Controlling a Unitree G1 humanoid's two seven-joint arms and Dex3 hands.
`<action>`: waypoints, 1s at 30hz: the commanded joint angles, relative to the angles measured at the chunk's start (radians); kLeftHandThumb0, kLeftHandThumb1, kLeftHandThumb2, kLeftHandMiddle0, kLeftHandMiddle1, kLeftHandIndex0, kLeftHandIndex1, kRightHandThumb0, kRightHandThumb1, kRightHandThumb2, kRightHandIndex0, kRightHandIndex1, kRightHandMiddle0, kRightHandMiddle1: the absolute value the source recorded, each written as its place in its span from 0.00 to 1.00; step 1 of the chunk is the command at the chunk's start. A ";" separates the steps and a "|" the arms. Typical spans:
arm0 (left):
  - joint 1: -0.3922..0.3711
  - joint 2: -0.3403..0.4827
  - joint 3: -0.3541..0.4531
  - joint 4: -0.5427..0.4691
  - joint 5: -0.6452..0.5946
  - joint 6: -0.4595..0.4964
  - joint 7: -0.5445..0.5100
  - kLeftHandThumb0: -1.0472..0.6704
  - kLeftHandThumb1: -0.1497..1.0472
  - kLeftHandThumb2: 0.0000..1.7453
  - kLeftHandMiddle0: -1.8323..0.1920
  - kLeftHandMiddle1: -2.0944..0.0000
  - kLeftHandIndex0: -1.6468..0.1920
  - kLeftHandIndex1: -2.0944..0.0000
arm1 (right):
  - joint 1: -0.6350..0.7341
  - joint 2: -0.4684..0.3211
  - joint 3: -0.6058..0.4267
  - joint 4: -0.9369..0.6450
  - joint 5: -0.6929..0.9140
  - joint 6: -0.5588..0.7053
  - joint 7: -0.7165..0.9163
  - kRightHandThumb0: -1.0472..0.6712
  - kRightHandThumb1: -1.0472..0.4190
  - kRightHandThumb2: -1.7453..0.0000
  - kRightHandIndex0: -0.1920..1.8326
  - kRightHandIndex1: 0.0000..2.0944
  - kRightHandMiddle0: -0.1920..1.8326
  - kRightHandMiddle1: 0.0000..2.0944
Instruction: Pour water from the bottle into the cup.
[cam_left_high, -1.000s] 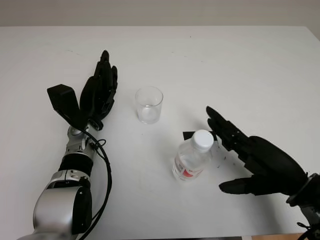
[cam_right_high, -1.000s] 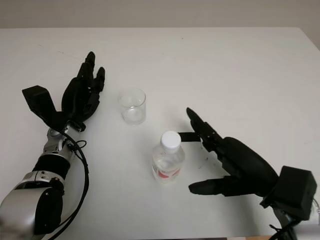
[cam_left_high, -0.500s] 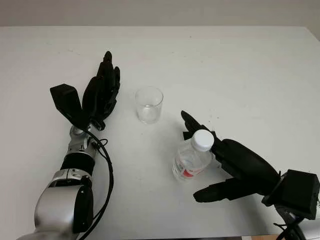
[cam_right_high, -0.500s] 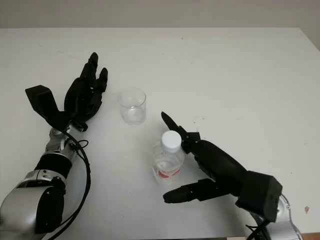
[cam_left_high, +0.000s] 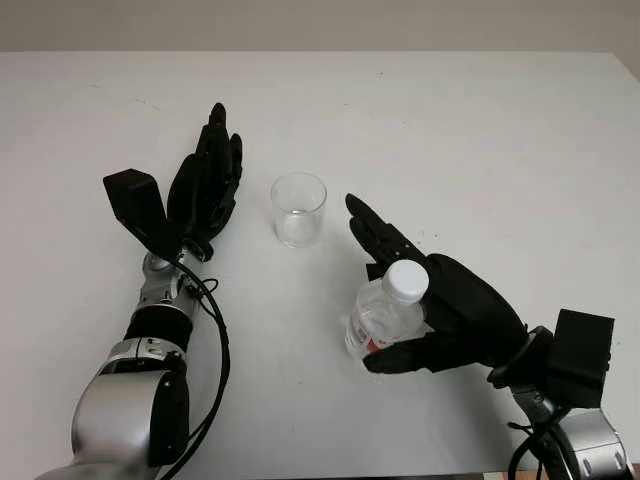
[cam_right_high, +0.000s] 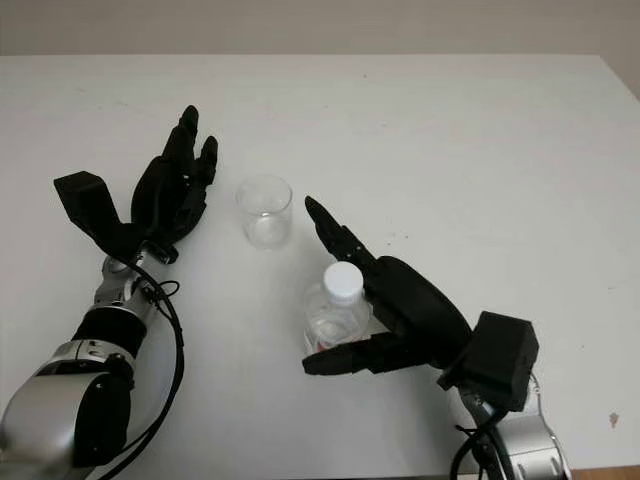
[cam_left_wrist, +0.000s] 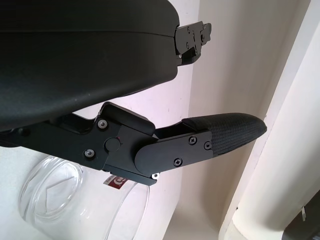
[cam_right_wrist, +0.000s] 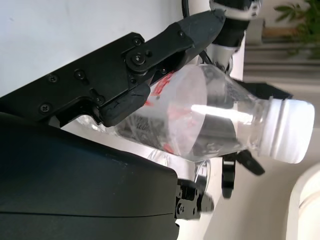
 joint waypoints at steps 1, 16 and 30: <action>-0.016 0.000 0.008 -0.007 -0.008 -0.006 -0.003 0.11 1.00 0.37 1.00 1.00 1.00 1.00 | -0.011 0.007 0.005 0.008 -0.010 -0.012 -0.008 0.20 0.17 0.97 0.26 0.16 0.25 0.17; -0.013 -0.007 0.010 -0.011 -0.013 -0.014 0.005 0.12 1.00 0.36 1.00 1.00 1.00 1.00 | -0.066 -0.088 0.042 0.027 -0.001 0.027 0.164 0.29 0.16 0.97 0.41 0.85 0.38 0.81; -0.015 -0.009 0.014 -0.011 -0.016 -0.001 0.012 0.12 1.00 0.36 1.00 1.00 1.00 1.00 | -0.031 -0.052 0.053 -0.027 -0.072 0.032 0.059 0.28 0.01 0.95 0.69 1.00 0.58 1.00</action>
